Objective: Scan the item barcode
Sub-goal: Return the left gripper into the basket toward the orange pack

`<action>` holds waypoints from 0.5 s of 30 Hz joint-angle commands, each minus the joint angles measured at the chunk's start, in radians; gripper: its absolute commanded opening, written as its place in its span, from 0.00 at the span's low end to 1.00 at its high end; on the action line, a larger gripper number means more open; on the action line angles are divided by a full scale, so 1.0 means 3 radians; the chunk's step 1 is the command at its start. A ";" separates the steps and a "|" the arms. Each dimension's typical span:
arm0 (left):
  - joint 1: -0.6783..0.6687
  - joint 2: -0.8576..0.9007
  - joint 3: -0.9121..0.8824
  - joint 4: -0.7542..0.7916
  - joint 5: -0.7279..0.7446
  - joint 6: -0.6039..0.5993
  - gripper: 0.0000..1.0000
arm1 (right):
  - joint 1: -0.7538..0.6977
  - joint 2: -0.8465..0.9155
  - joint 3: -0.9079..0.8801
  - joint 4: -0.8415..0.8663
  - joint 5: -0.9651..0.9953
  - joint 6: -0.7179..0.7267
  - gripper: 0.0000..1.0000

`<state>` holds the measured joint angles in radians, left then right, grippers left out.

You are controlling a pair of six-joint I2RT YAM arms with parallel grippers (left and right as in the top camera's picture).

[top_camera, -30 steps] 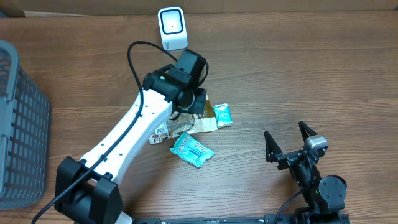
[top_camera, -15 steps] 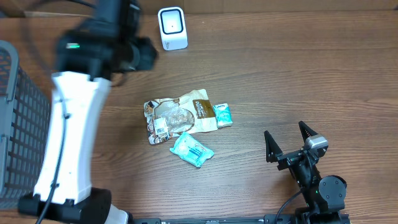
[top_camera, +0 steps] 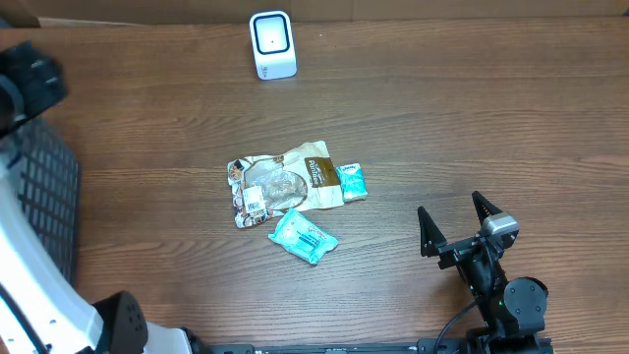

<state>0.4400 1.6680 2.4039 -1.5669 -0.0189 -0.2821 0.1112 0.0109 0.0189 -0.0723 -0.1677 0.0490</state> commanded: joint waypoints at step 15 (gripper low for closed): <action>0.1452 0.0151 -0.0211 -0.0127 0.0270 -0.0161 0.72 | -0.0014 -0.0027 -0.0036 0.0010 0.0031 0.0009 1.00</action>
<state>0.8516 1.6867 2.3878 -1.6070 0.0456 -0.3080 0.1112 0.0109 0.0189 -0.0723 -0.1677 0.0494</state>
